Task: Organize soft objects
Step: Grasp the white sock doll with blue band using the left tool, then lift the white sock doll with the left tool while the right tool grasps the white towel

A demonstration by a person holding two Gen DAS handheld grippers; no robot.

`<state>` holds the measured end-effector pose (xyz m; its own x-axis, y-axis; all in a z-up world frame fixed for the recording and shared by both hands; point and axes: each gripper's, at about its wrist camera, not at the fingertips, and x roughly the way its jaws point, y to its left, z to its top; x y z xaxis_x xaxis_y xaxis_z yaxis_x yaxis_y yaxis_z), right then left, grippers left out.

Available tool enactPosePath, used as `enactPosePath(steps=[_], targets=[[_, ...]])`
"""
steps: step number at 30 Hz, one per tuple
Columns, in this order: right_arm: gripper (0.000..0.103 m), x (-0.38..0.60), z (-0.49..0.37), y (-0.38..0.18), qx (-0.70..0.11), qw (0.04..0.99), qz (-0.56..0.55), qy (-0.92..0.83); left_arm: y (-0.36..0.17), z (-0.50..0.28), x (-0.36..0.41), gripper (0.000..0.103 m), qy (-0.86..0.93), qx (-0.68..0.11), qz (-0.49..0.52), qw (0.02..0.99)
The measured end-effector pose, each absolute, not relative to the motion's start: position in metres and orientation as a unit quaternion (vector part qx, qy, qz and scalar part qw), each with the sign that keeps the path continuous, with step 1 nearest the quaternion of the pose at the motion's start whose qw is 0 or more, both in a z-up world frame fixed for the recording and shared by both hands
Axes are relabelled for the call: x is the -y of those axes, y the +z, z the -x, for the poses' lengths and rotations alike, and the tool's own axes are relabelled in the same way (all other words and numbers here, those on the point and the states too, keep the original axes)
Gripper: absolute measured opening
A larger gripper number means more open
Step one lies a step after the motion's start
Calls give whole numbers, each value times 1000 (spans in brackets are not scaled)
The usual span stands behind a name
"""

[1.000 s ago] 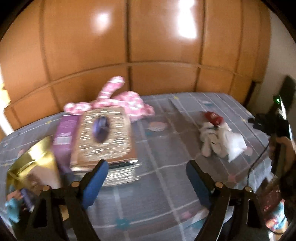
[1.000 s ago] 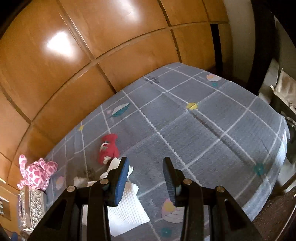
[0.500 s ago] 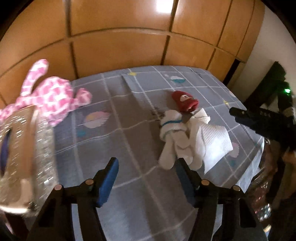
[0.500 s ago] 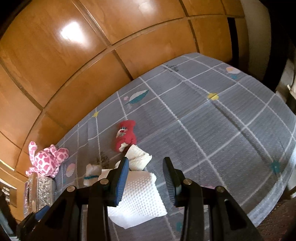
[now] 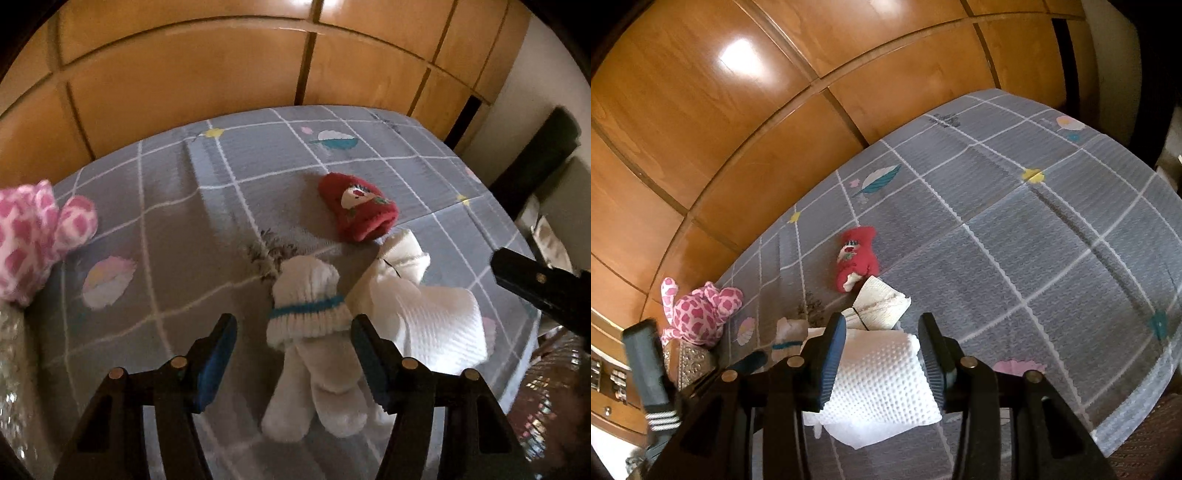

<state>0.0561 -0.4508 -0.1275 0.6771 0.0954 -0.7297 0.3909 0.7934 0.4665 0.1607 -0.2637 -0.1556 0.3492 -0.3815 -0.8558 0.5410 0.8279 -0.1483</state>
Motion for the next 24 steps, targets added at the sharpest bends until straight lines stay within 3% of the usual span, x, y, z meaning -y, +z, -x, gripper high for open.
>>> enactPosePath(steps=[3, 4, 5, 9, 24], targets=[[41, 451, -56, -128, -394, 861, -311, -84, -164, -168, 273, 64, -288, -493, -87, 816], [41, 451, -57, -129, -396, 860, -312, -83, -168, -170, 275, 61, -287, -495, -90, 815], [41, 451, -57, -130, -398, 859, -313, -83, -171, -172, 276, 50, -287, -497, -88, 814], [43, 451, -60, -137, -414, 846, -328, -68, -177, -171, 268, 39, -302, -508, -66, 804], [48, 407, -78, -171, -519, 779, -346, 71, -162, -126, 184, 36, -280, -521, -38, 806]])
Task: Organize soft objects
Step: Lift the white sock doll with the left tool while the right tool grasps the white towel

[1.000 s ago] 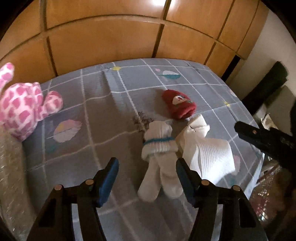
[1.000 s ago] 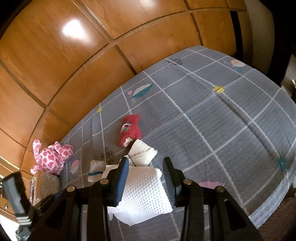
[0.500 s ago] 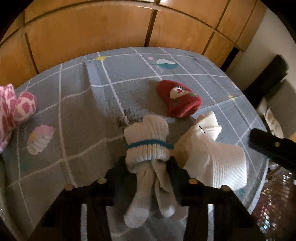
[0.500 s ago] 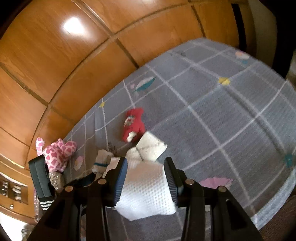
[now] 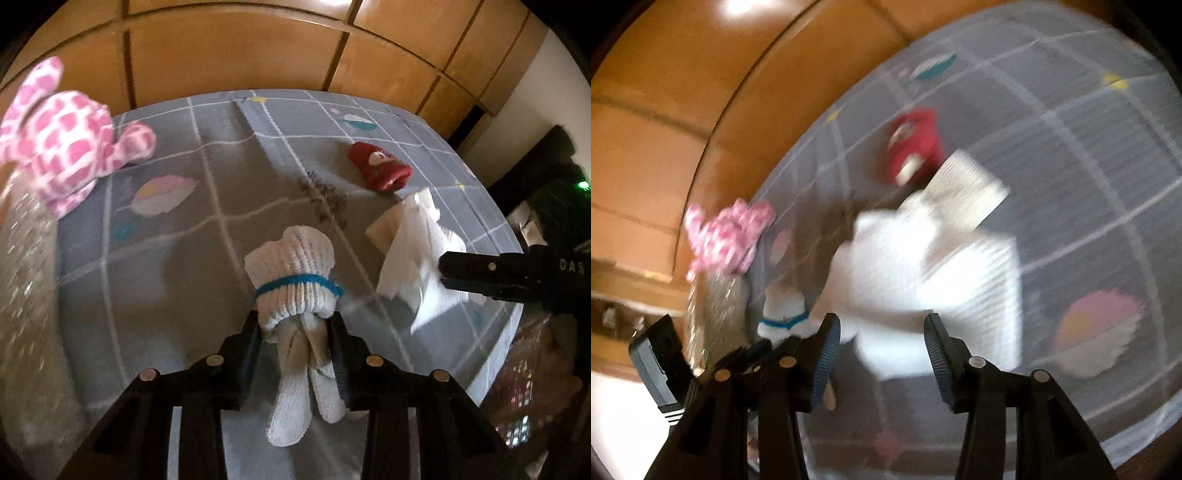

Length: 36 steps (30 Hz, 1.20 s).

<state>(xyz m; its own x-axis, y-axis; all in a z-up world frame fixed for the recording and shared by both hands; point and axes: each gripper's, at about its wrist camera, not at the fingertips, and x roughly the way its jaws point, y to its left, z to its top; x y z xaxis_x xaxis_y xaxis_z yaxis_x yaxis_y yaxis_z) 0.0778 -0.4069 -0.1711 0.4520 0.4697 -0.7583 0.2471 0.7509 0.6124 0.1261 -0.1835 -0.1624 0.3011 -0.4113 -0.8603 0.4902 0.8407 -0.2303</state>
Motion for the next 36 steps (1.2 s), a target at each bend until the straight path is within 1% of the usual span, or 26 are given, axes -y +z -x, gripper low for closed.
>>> enactPosePath(steps=[3, 6, 8, 10, 12, 14, 20, 24, 26, 28, 29, 30, 31, 33, 36], targets=[[48, 386, -71, -174, -534, 767, -338, 112, -164, -114, 170, 36, -273, -519, -50, 809], [48, 361, -61, -171, -562, 773, -271, 118, -172, -108, 157, 35, -266, -526, -48, 806], [48, 362, -57, -159, -556, 788, -242, 101, -175, -106, 151, 35, -264, -526, -41, 808], [50, 377, -56, -142, -534, 814, -218, 60, -177, -106, 148, 35, -264, -526, -32, 808], [63, 392, -60, -133, -520, 828, -209, 21, -179, -106, 148, 35, -262, -527, -29, 808], [69, 414, -66, -131, -512, 830, -219, -21, -180, -105, 148, 35, -260, -527, -27, 809], [69, 436, -94, -163, -553, 797, -236, -60, -183, -107, 149, 36, -258, -530, -21, 807], [69, 431, -99, -179, -567, 778, -272, -24, -183, -107, 147, 38, -255, -531, -20, 808], [68, 426, -98, -179, -568, 779, -267, -12, -183, -107, 147, 38, -256, -529, -21, 809], [39, 420, -97, -179, -572, 776, -266, 12, -184, -108, 147, 38, -256, -528, -19, 810], [21, 416, -96, -180, -576, 776, -257, 11, -184, -108, 147, 38, -257, -527, -18, 810], [13, 413, -95, -180, -577, 779, -244, 4, -185, -108, 148, 37, -257, -526, -18, 810], [7, 408, -92, -178, -576, 785, -228, 1, -185, -108, 149, 37, -256, -526, -18, 811], [4, 403, -89, -175, -569, 792, -222, 2, -186, -106, 148, 34, -257, -523, -19, 812], [4, 398, -83, -169, -558, 804, -205, -9, -183, -104, 147, 31, -255, -523, -17, 813]])
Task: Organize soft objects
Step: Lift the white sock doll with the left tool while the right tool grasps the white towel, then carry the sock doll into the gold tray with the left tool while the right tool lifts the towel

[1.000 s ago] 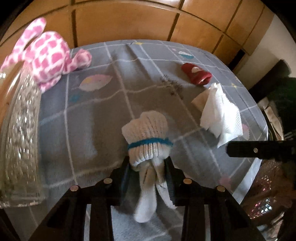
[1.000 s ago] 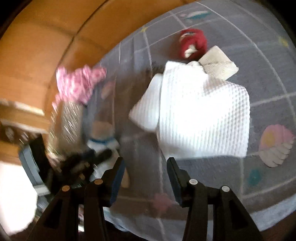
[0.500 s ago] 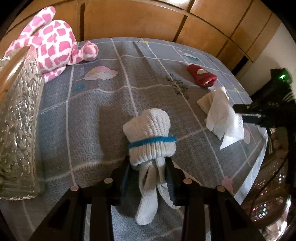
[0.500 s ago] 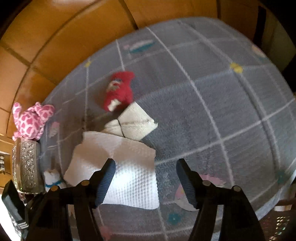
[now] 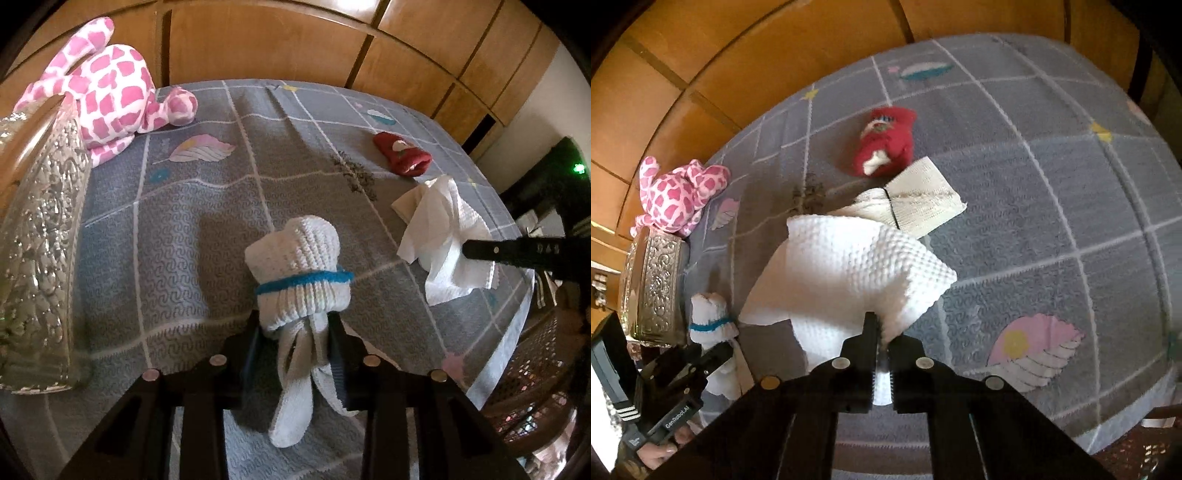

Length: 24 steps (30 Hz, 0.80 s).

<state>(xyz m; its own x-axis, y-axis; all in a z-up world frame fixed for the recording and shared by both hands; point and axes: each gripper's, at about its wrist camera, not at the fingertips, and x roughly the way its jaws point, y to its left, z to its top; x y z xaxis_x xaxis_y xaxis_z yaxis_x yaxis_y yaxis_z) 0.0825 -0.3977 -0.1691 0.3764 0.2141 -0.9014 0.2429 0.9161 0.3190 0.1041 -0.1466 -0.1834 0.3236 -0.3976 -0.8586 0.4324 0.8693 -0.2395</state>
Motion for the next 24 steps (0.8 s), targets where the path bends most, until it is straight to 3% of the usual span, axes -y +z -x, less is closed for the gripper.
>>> enactPosePath(steps=[6, 15, 24], targets=[[7, 377, -83, -186, -581, 800, -145, -42, -166, -105, 156, 30, -265, -508, -44, 819], [7, 379, -76, -184, -577, 804, -141, -31, -91, -159, 166, 30, -259, -446, -52, 855], [7, 375, -77, -182, -579, 802, -144, -32, -32, -234, 96, 30, -162, -414, -7, 896]])
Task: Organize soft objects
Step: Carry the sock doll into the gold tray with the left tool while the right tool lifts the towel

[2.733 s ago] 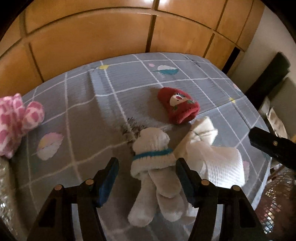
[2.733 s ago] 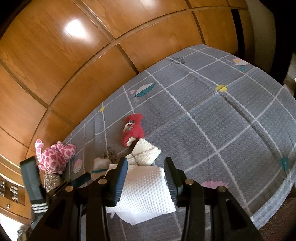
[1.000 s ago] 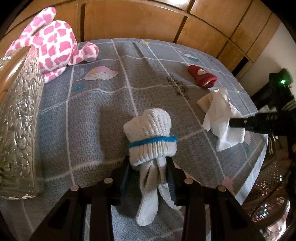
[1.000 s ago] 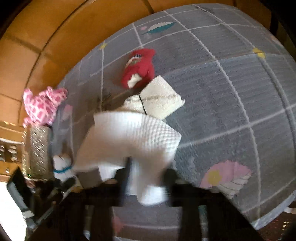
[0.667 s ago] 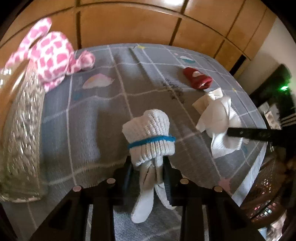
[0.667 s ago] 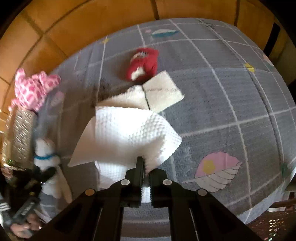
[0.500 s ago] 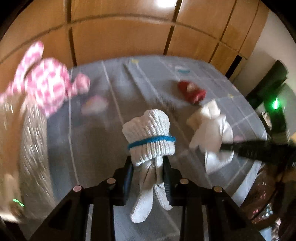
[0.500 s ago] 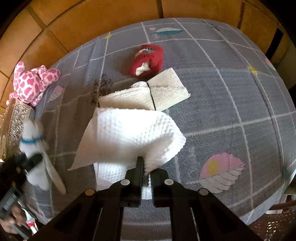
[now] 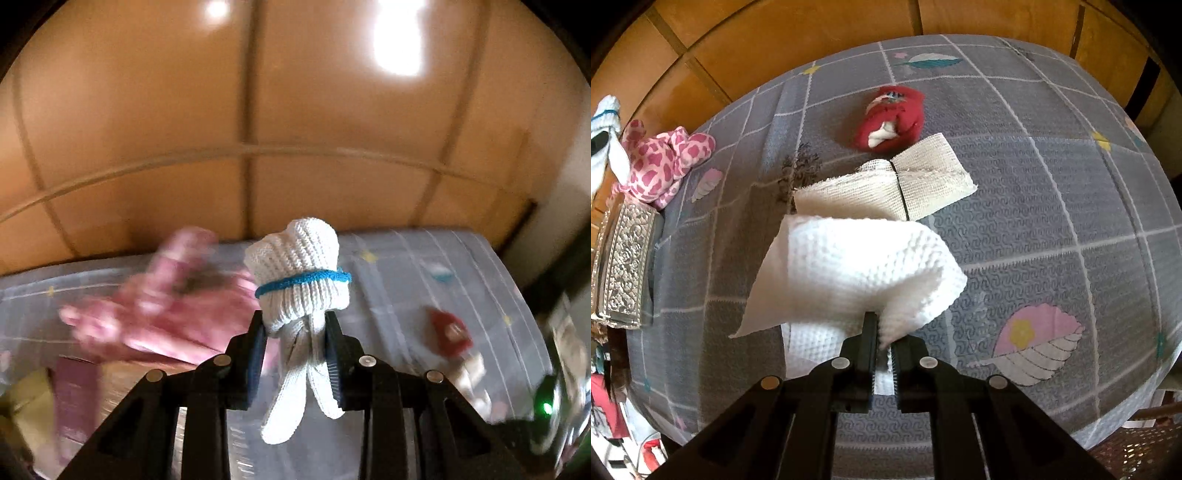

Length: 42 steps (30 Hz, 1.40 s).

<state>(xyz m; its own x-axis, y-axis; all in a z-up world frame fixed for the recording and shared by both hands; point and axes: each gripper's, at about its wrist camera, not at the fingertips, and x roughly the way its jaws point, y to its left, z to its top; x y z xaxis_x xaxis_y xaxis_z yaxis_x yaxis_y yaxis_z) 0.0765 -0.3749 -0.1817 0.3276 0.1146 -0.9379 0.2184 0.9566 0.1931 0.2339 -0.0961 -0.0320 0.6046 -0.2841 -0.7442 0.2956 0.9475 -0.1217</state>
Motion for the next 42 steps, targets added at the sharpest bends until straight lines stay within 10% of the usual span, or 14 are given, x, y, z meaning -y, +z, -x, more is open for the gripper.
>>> enactPosePath(steps=[14, 31, 42], targets=[[7, 372, -76, -183, -577, 807, -123, -34, -33, -225, -107, 30, 17, -396, 49, 917], [7, 363, -76, -185, -572, 814, -89, -40, -90, -35, -215, 30, 94, -393, 156, 901], [7, 359, -73, -187, -562, 822, -77, -57, -124, -48, -265, 31, 154, -413, 168, 882]])
